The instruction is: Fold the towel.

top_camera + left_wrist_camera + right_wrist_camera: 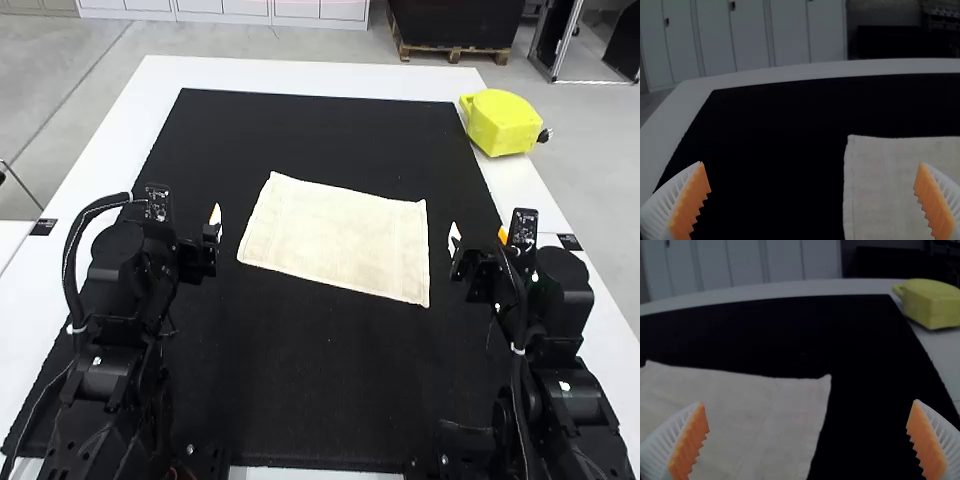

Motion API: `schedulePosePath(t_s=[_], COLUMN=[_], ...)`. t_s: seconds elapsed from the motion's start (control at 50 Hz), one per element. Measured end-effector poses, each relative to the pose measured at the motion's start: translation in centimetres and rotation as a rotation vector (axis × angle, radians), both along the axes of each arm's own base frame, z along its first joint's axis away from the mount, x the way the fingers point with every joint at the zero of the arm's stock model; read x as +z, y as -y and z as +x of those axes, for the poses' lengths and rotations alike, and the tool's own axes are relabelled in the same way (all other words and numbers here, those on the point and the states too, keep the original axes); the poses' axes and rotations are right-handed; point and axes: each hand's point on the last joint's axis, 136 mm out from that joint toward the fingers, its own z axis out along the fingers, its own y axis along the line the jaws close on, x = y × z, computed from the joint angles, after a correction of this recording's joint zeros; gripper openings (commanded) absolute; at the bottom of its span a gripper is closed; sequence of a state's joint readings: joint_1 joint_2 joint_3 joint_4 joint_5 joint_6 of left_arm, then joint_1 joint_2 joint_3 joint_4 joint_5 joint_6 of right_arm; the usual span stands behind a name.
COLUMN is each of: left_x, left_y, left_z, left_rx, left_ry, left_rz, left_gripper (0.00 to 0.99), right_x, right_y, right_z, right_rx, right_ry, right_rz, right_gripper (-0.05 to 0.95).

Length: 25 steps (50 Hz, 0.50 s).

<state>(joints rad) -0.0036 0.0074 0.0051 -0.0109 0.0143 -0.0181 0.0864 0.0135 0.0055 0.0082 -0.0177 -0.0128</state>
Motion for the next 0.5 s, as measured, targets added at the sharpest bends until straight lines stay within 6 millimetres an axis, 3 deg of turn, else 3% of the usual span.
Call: schedulePosePath(t_s=[0.5], left_x=[0.06], left_y=[0.0], left_z=[0.0], left_rx=[0.0], left_ry=[0.002], left_rz=[0.0], left_gripper=[0.961], right_x=[0.02], right_y=[0.0], right_z=[0.0], right_rx=[0.001], right_ry=[0.002], right_rz=[-0.007], right_gripper=[0.92])
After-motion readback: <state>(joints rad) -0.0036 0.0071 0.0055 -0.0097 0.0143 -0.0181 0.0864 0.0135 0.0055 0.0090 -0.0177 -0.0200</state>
